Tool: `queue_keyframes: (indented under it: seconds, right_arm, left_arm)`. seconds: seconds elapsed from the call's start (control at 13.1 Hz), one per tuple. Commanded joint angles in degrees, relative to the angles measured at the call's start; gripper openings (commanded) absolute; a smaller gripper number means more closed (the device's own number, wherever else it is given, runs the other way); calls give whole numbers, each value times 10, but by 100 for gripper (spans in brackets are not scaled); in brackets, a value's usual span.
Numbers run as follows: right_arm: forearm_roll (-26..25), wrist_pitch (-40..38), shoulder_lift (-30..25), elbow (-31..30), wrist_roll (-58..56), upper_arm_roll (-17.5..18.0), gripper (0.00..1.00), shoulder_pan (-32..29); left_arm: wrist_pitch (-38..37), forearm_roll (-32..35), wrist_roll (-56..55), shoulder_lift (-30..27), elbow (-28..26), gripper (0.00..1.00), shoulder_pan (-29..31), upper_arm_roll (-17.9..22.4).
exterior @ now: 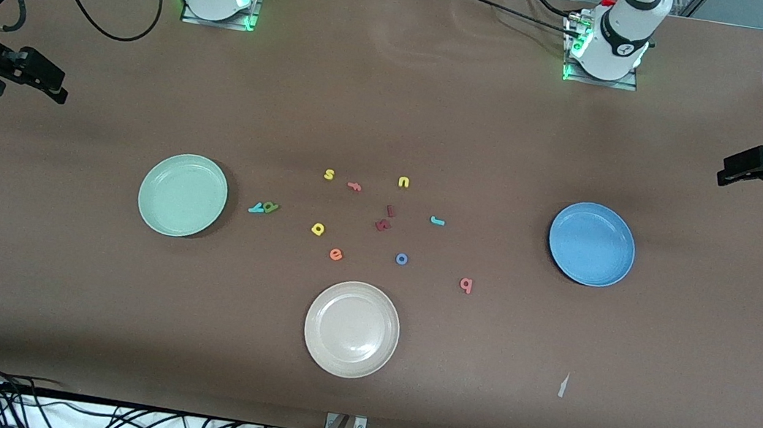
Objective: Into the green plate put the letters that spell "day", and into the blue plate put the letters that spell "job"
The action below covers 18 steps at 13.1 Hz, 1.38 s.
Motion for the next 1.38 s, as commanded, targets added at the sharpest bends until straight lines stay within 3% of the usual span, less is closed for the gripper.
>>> queue_keyframes:
  seconds: [0.0, 1.3]
  right_arm:
    - [-10, -17, 8, 21, 6, 4, 100, -3]
    - [-12, -20, 16, 34, 1, 3, 100, -4]
  left_arm:
    - [2, -6, 14, -4, 1, 100, 7, -3]
    - [2, -7, 14, -4, 0, 100, 6, -3]
